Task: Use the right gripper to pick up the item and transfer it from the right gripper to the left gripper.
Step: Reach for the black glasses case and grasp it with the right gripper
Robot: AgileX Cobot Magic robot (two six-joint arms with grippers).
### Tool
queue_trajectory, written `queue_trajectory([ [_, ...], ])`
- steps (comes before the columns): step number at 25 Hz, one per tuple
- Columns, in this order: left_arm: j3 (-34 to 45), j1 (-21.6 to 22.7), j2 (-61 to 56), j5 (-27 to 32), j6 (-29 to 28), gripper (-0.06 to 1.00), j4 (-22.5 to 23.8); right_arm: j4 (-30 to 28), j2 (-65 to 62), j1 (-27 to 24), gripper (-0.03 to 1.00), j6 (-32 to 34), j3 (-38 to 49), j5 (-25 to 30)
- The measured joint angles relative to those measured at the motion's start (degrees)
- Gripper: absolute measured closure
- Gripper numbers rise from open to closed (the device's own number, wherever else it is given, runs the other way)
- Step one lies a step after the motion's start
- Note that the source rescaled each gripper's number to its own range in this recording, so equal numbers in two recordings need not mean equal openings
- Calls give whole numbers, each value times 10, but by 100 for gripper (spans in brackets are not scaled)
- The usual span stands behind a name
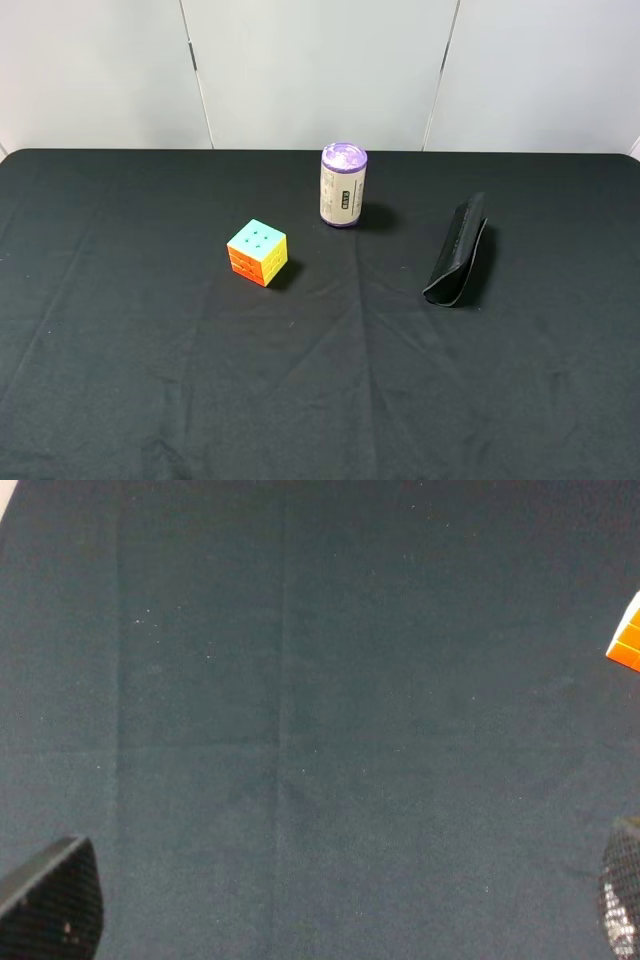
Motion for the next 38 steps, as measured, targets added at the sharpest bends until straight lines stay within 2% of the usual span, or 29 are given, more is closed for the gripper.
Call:
queue_trajectory([
  [27,0,0,0,0,0,-4,0,0,7,0,-3,0,-12,-3],
  [33,0,0,0,0,0,-4,0,0,122,0,-3,1,-71,-4],
  [38,0,0,0,-1,0,-4,0,6,317,0,-3,2,-168,-1],
])
